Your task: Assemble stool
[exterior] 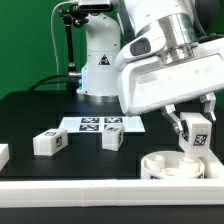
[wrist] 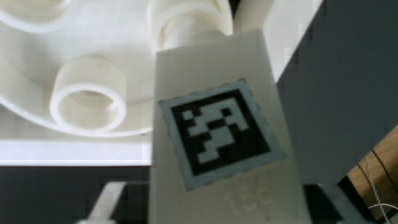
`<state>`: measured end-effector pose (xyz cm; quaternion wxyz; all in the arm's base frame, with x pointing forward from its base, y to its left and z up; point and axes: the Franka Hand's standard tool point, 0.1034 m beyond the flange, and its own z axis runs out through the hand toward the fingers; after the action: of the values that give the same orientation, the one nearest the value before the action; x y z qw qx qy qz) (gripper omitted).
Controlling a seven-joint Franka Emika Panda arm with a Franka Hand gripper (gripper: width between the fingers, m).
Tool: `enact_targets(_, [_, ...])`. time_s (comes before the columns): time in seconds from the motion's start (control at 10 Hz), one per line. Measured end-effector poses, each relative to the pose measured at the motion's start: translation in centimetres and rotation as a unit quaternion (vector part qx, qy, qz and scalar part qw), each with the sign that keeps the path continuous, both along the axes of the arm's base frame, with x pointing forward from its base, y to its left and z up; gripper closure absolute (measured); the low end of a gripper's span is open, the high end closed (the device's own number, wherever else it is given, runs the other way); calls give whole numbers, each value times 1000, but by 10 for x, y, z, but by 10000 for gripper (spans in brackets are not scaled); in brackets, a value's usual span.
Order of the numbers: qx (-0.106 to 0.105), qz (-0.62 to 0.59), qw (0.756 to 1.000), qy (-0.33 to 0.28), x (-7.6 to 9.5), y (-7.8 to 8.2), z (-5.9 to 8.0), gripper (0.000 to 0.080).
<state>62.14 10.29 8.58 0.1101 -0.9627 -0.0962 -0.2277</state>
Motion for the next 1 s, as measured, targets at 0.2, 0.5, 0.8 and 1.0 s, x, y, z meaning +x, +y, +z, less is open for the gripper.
enact_targets(0.2, [-2,-6,999,-46,5,-5,-1,471])
enact_targets(0.5, [3,-14,998,-65,6,-6,-1,471])
enact_targets(0.8, [3,-15,998,-66,6,-5,0,181])
enact_targets(1.0, [2,-13,998,-68,5,-3,0,159])
